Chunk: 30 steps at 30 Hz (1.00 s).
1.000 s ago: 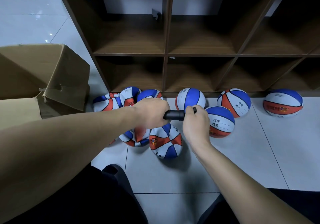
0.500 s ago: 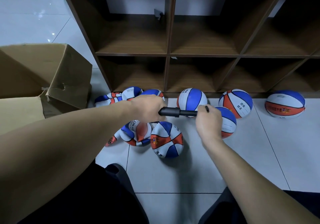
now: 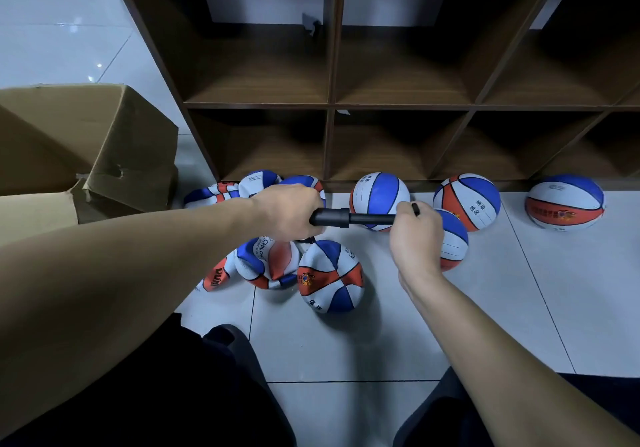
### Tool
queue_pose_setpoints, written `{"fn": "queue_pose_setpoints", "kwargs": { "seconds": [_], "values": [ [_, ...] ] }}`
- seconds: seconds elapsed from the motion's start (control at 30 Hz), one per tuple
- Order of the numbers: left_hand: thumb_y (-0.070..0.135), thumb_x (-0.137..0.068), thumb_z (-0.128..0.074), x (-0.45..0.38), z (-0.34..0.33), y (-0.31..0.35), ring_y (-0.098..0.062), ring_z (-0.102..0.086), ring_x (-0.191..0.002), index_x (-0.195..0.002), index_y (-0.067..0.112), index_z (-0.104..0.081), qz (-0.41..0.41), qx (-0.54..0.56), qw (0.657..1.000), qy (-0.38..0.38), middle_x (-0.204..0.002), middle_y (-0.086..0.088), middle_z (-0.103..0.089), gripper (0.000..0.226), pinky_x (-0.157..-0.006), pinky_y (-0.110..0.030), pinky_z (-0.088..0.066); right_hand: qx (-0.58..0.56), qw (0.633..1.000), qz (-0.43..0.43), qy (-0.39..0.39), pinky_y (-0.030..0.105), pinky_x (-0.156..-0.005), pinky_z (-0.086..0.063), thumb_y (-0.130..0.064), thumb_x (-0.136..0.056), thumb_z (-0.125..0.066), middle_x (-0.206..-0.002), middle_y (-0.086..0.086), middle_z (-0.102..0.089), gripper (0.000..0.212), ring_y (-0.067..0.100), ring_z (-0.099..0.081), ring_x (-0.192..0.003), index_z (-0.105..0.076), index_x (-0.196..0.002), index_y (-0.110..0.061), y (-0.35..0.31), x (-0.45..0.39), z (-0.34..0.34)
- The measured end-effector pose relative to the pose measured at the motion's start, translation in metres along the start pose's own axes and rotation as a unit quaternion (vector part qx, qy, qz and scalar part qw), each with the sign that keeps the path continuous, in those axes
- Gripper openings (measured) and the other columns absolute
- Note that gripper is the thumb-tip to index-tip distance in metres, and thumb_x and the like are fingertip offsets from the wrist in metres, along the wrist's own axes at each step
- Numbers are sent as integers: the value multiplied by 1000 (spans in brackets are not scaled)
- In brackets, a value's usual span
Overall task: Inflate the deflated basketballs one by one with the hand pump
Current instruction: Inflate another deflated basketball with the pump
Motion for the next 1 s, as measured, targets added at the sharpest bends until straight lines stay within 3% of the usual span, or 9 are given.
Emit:
{"fn": "queue_pose_setpoints", "kwargs": {
  "seconds": [0.37, 0.7, 0.9, 1.0],
  "values": [
    [36, -96, -65, -1, -2, 30, -19, -58, -58, -73, 23, -61, -19, -1, 1000, -1, -64, 2, -61, 27, -51, -30, -37, 30, 997, 27, -69, 38, -58, -32, -19, -105, -48, -66, 0, -44, 35, 20, -40, -63, -40, -71, -15, -2, 25, -32],
    [39, -94, -68, -2, -3, 29, -21, -64, -61, -73, 24, -61, -39, 9, 999, -18, -63, 2, -62, 28, -53, -32, -45, 49, 995, 19, -89, 33, -57, -35, -24, -107, -48, -70, 0, -49, 34, 18, -46, -65, -47, -74, -16, 3, 23, -36],
    [44, -94, -72, -3, 7, 7, -19, -65, -67, -82, 25, -66, -19, 32, 999, 12, -70, 3, -66, 23, -62, -41, -55, 14, 1000, 3, -10, 37, -59, -31, -17, -96, -52, -66, 3, -44, 31, 23, -38, -64, -43, -67, -13, -5, -6, 4],
    [47, -94, -72, -2, 9, -13, -19, -66, -70, -80, 26, -66, 5, 38, 999, 8, -70, 3, -67, 26, -66, -41, -56, -15, 1000, -19, 14, 32, -61, -47, -23, -93, -53, -72, 6, -62, 24, 23, -55, -66, -63, -77, -9, -1, -19, 19]
  ]
}}
Point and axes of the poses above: each hand's wrist, its own x-axis away from the middle knuckle, its own z-axis out of the back of the hand, y = z × x, the point moved 9 cm from there along -x, towards the middle knuckle
